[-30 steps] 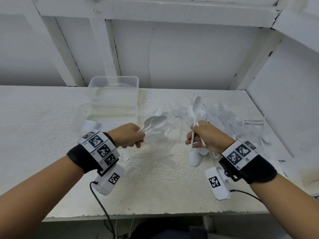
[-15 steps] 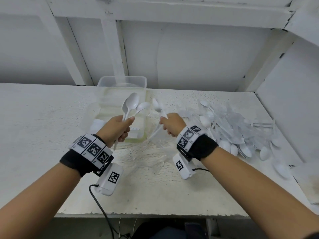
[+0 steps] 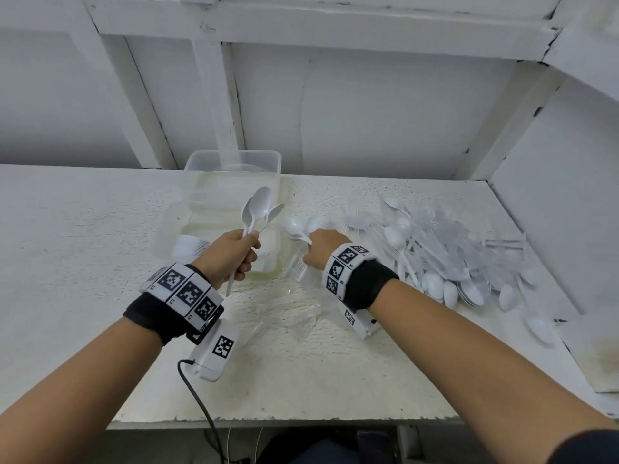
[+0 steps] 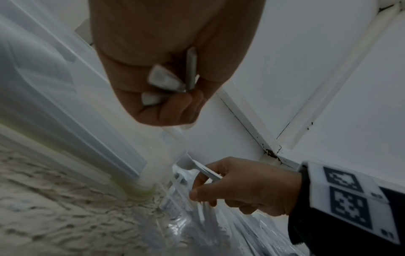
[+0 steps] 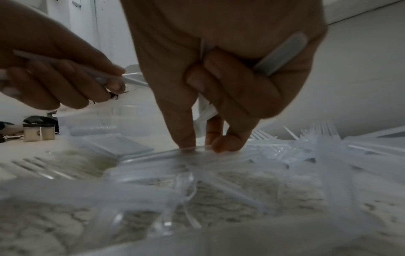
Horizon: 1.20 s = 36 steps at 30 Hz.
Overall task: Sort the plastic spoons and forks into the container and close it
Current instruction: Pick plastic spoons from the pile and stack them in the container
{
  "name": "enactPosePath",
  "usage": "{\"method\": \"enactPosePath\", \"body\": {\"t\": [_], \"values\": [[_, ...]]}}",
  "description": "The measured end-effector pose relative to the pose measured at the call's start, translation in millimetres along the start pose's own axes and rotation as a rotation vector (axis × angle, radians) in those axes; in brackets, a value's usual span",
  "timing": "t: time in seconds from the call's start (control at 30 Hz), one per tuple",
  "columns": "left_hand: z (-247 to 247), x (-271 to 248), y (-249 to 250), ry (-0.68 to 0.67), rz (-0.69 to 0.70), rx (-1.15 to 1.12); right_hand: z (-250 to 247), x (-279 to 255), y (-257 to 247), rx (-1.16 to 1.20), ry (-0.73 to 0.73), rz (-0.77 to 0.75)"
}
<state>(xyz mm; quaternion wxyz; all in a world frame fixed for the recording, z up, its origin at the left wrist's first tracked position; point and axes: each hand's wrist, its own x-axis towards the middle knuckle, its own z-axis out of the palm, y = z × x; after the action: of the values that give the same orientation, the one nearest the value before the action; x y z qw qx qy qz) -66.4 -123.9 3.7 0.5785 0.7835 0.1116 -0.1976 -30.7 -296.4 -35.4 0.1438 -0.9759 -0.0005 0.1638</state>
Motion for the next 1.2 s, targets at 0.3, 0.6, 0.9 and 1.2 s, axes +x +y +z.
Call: {"method": "enactPosePath", "body": {"t": [0.3,0.6,0.9,1.2], "values": [[2.4,-0.2,-1.0,-0.021,0.017,0.032,-5.9,-10.2,11.4,-0.088,-0.012,0.028],[6.0,-2.2,-2.0,-0.024,0.029,0.048,-28.9,-28.8,42.9,0.500,-0.144,0.166],[18.4,-5.3,-1.0,-0.056,0.060,0.049,-43.9,-67.6,56.6,1.117,-0.283,0.209],[31.4,-6.3,-1.4,-0.079,0.071,0.037,-53.0,-77.7,59.0,1.510,-0.250,0.141]]}}
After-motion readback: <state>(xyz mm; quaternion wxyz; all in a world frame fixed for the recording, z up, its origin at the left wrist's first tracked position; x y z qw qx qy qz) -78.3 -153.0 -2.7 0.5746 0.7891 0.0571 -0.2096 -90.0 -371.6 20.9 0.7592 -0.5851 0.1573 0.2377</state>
